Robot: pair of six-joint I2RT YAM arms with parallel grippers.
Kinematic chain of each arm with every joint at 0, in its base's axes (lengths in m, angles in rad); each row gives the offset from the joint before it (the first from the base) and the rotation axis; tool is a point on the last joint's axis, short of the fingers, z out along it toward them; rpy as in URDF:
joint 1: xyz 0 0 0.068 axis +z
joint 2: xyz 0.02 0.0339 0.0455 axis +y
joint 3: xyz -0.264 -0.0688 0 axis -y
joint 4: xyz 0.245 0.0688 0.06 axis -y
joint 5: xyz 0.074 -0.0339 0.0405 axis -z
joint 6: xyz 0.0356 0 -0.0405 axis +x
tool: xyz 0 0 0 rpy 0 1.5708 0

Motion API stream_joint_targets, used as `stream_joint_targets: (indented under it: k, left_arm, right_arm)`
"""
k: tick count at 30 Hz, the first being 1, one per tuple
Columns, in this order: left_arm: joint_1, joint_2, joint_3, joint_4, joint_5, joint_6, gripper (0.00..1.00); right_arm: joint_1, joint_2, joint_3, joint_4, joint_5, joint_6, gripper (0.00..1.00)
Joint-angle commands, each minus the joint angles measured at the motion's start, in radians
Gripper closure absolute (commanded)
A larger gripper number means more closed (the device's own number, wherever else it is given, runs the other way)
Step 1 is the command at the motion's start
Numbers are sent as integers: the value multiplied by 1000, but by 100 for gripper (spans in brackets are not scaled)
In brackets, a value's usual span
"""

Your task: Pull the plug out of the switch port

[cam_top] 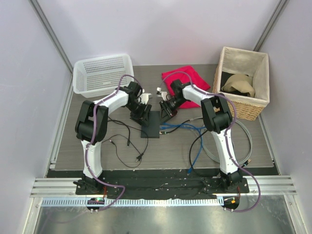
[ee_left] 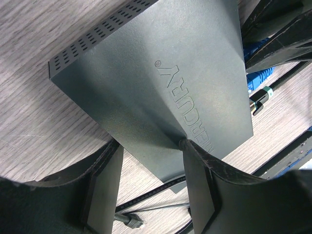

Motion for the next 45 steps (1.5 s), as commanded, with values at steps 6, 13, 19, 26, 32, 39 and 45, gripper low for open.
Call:
stream_joint_targets:
  k: [6, 13, 19, 26, 32, 39, 45]
  left_arm:
    - [-12, 31, -18, -10, -79, 37, 44]
    - [-12, 44, -4, -17, -85, 38, 44]
    - [-17, 45, -4, -17, -91, 45, 44]
    - [-18, 45, -6, -14, -88, 46, 44]
    - [-18, 47, -6, -17, -91, 49, 44]
    - [-20, 42, -9, -17, -94, 52, 44]
    - [-20, 53, 2, -20, -90, 48, 44]
  right_arm:
    - [68, 35, -70, 17, 241, -64, 85]
    - [68, 63, 1, -51, 273, -104, 96]
    - [66, 47, -33, -47, 257, -106, 99]
    - [63, 56, -60, -90, 278, -132, 99]
    - [48, 108, 101, -76, 290, -133, 99]
    - [49, 32, -53, -85, 246, -173, 99]
    - [6, 84, 56, -113, 264, -181, 99]
